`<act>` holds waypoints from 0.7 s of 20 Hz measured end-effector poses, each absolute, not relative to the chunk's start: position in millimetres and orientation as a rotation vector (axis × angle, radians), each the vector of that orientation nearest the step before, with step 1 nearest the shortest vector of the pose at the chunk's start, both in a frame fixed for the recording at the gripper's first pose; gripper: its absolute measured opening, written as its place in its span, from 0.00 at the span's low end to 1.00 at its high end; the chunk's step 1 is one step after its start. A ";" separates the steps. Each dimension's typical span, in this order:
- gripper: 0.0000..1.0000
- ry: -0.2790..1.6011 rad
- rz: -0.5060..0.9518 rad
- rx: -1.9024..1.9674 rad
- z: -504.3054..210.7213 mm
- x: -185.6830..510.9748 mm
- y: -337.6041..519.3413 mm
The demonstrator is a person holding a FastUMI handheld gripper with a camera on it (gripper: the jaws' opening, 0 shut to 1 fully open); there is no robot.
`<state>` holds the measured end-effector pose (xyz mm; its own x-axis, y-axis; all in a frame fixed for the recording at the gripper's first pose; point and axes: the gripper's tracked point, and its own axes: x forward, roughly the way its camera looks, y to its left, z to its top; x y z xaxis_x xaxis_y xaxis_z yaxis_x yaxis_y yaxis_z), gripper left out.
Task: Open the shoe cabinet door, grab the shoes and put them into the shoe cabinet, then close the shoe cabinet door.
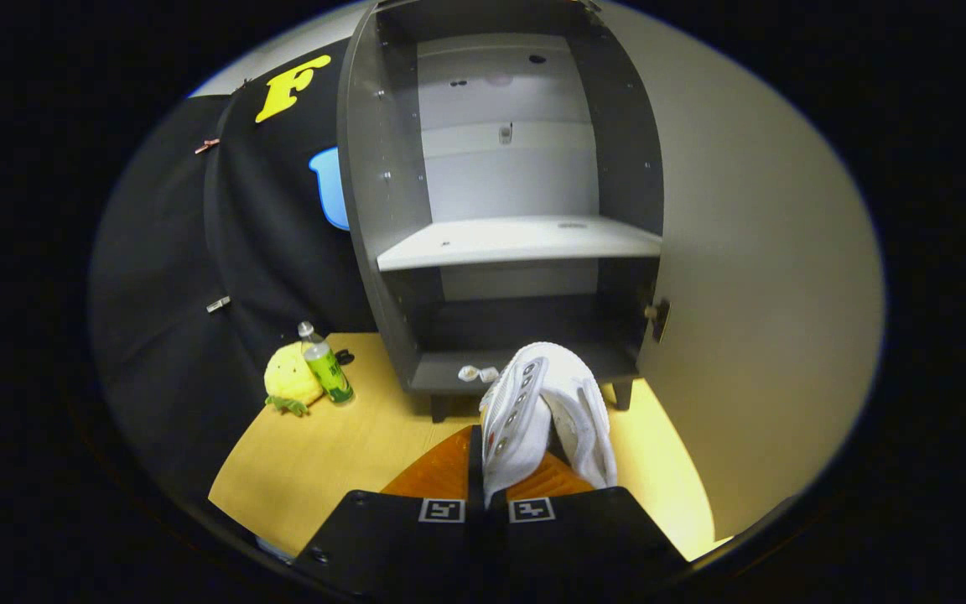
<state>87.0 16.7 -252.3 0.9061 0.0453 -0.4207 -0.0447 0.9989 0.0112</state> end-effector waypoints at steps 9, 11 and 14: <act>0.04 0.282 0.030 -0.022 -150.0 180.7 -2.3; 0.04 0.268 0.033 -0.029 -141.0 212.1 -6.6; 0.04 0.240 0.050 -0.048 -124.7 267.0 -10.2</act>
